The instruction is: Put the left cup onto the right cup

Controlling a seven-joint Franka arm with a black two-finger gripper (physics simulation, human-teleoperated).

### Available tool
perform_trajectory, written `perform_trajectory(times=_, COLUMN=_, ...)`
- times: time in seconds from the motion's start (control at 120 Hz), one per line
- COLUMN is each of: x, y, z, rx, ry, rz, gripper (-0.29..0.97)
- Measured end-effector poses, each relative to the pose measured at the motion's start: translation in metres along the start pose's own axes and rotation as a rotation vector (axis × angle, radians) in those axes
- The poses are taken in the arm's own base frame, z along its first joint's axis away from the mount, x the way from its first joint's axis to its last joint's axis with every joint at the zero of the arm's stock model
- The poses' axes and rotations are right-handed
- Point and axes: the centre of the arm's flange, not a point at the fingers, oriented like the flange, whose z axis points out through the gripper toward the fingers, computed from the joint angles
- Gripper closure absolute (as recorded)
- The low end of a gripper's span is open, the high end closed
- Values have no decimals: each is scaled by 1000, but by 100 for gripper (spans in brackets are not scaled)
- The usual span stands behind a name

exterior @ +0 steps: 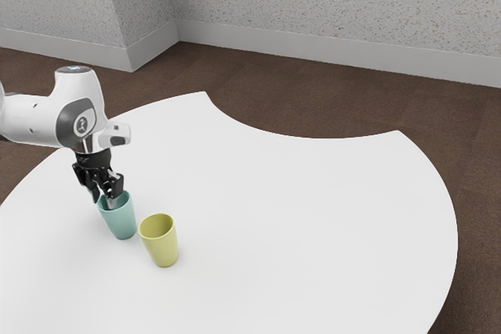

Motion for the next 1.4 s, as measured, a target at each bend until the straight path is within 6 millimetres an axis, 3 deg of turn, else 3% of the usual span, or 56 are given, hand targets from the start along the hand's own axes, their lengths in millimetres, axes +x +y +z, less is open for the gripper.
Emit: perform_trajectory(times=1.4, x=3, y=2, z=-2, rx=7, ry=19, rz=5, gripper=73)
